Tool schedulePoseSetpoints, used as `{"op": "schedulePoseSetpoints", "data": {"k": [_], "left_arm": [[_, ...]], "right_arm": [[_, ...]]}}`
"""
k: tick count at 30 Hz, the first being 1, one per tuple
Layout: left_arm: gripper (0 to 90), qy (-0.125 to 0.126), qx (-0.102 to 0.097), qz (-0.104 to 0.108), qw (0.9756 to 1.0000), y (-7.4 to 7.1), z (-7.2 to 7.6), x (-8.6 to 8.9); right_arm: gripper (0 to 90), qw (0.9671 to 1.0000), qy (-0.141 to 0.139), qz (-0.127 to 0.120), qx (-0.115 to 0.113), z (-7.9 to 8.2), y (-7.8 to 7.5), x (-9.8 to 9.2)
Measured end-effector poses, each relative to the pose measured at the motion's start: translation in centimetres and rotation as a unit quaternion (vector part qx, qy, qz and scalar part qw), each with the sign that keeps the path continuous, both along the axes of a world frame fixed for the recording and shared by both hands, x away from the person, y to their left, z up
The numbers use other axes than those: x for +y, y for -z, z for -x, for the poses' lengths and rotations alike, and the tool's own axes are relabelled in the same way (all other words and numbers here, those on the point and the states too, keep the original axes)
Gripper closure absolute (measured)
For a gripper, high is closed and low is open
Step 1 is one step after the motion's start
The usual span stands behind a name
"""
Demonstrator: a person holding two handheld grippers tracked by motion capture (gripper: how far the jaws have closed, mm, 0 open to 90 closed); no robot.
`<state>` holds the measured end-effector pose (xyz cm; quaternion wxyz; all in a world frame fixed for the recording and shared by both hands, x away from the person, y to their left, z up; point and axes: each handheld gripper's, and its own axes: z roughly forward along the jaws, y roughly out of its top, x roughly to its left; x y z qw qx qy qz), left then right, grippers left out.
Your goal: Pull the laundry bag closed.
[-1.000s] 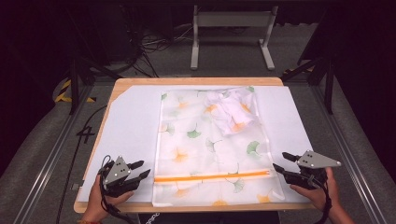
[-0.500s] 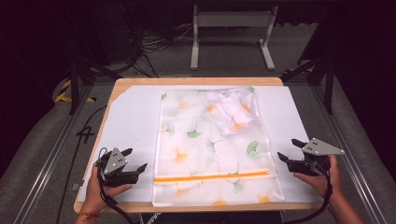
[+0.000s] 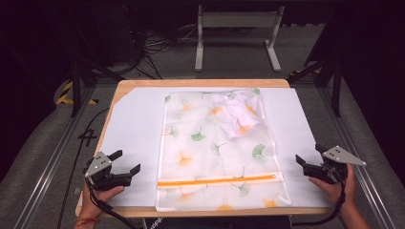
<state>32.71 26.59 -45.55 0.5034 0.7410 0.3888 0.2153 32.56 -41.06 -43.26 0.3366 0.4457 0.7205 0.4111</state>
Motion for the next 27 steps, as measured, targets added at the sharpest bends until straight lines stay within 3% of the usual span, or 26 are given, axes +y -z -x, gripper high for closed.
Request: {"op": "schedulePoseSetpoints", "data": {"k": [6,7,8,9,18,27], "left_arm": [[11.5,-0.004,0.003,-0.019,0.9998,0.0,0.0,-0.4],[11.4,-0.004,0.002,-0.022,0.9998,0.0,0.0,-0.4],[11.4,-0.004,0.0,-0.017,0.9998,0.0,0.1,-0.3],[11.7,-0.006,-0.001,-0.013,0.9999,0.0,0.1,-0.2],[12.0,-0.002,-0.005,-0.011,0.9999,0.0,0.4,-0.1],[12.3,-0.002,-0.002,-0.022,0.9998,0.0,0.4,-0.3]], "right_arm": [[14.7,0.9997,0.012,-0.023,0.003,0.1,0.3,-0.7],[14.6,0.9998,0.015,-0.004,0.012,0.0,0.5,-0.2],[14.6,0.9998,0.015,-0.004,0.012,0.0,0.5,-0.2],[14.8,0.9998,0.012,0.014,0.007,0.0,0.5,0.2],[15.2,0.9996,0.015,0.024,0.006,0.1,0.4,0.6],[15.3,0.9996,0.015,0.025,0.002,0.2,0.4,0.5]]}}
